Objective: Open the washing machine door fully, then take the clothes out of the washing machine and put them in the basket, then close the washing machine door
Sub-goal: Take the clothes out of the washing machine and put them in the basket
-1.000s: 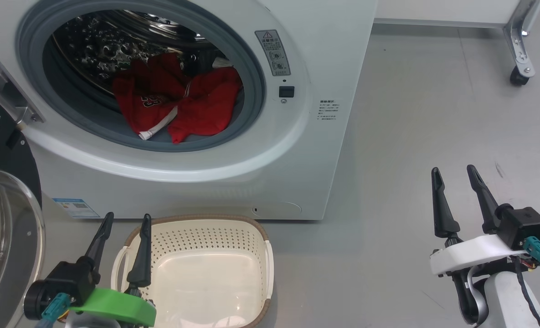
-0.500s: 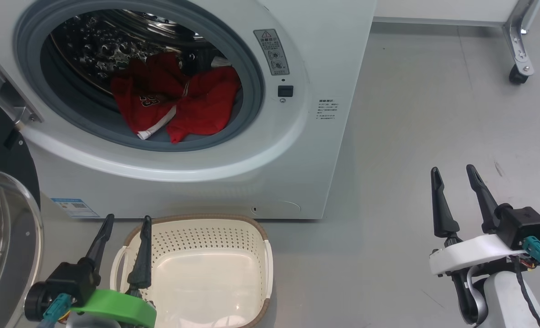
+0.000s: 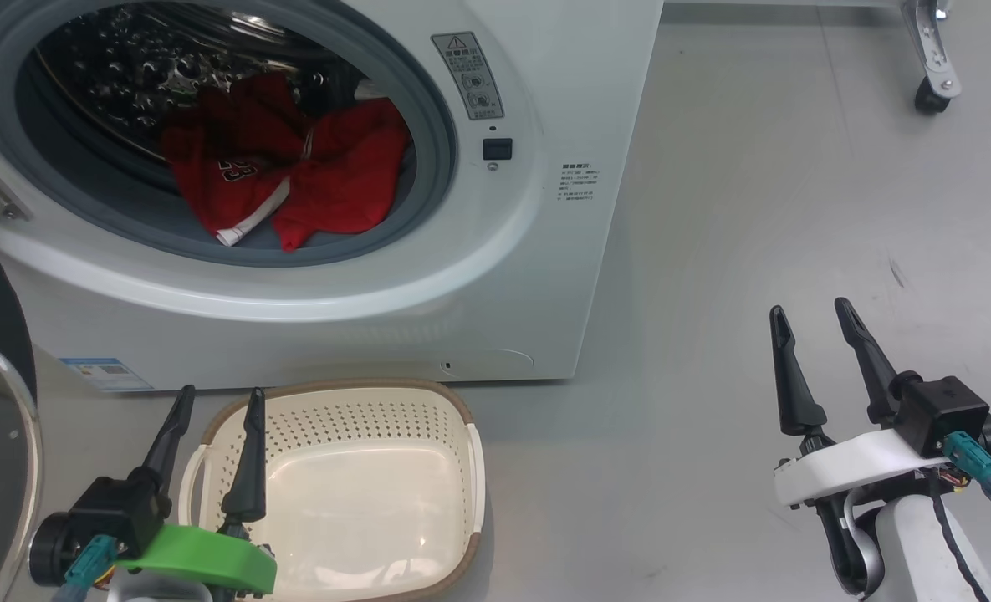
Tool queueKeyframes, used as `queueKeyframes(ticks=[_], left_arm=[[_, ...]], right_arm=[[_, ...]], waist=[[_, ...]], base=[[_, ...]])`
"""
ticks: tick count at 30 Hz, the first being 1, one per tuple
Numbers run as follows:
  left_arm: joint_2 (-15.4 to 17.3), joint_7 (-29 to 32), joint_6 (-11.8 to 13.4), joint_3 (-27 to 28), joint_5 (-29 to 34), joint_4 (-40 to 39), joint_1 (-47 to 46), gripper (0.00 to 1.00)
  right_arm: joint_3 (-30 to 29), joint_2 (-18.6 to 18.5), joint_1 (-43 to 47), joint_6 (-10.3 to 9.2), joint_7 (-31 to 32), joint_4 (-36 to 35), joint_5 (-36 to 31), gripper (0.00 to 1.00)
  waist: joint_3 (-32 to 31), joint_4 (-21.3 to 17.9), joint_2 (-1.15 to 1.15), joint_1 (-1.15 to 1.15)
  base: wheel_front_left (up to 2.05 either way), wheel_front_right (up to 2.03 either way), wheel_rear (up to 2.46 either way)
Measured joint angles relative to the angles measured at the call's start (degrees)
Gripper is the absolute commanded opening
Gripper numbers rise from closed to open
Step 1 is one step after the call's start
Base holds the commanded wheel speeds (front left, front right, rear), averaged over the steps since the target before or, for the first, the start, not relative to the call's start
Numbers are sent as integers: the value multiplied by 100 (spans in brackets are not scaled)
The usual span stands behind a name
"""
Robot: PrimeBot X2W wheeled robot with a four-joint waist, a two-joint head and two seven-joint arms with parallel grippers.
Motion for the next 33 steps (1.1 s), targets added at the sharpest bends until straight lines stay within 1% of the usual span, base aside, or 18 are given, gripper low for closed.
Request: queueKeyframes(ticks=[3,7,11,13,15,18,21,23,24,25,30,33], left_arm=[[13,68,92,57,1,-20,-19,100],[119,192,158,121,58,-46,-165,100],[268,320,189,210,126,-99,-405,100],[326,398,276,268,171,-175,-561,100],[455,456,388,361,328,-212,-767,100],[587,593,424,439,356,-267,-1099,100],[619,794,480,471,357,-282,-1416,100],[719,949,499,510,358,-271,-1620,100],[719,949,499,510,358,-271,-1620,100],[817,1118,567,559,400,-233,-1824,100],[983,1548,691,678,456,-31,-2341,100],[1076,1717,710,714,506,80,-2498,100]], right_arm=[[24,0,-11,0,0,-68,7,100],[69,0,-21,1,0,-114,23,100],[108,0,-123,1,0,-172,89,100],[145,-1,-183,1,0,-213,144,100],[176,-1,-230,10,0,-233,189,100],[201,0,-307,16,0,-258,220,100],[216,-1,-428,16,0,-310,242,100],[238,-2,-536,16,0,-350,278,100],[238,-2,-536,16,0,-350,278,100],[250,-2,-633,16,0,-387,285,100],[250,-2,-776,16,0,-422,328,100],[252,-2,-836,16,0,-422,338,100]], waist=[[132,-56,0,0],[343,-145,0,0],[574,-255,0,0],[695,-318,0,0],[817,-384,0,0],[1006,-485,0,0],[1199,-585,0,0],[1330,-652,0,0],[1330,-652,0,0],[1457,-718,0,0],[1769,-876,0,0],[1884,-935,0,0]], base=[[0,0,0],[0,0,0],[0,0,0],[0,0,0],[0,0,0],[0,0,0],[0,0,0],[0,0,0],[0,0,0],[0,0,0],[0,0,0],[0,0,0]])
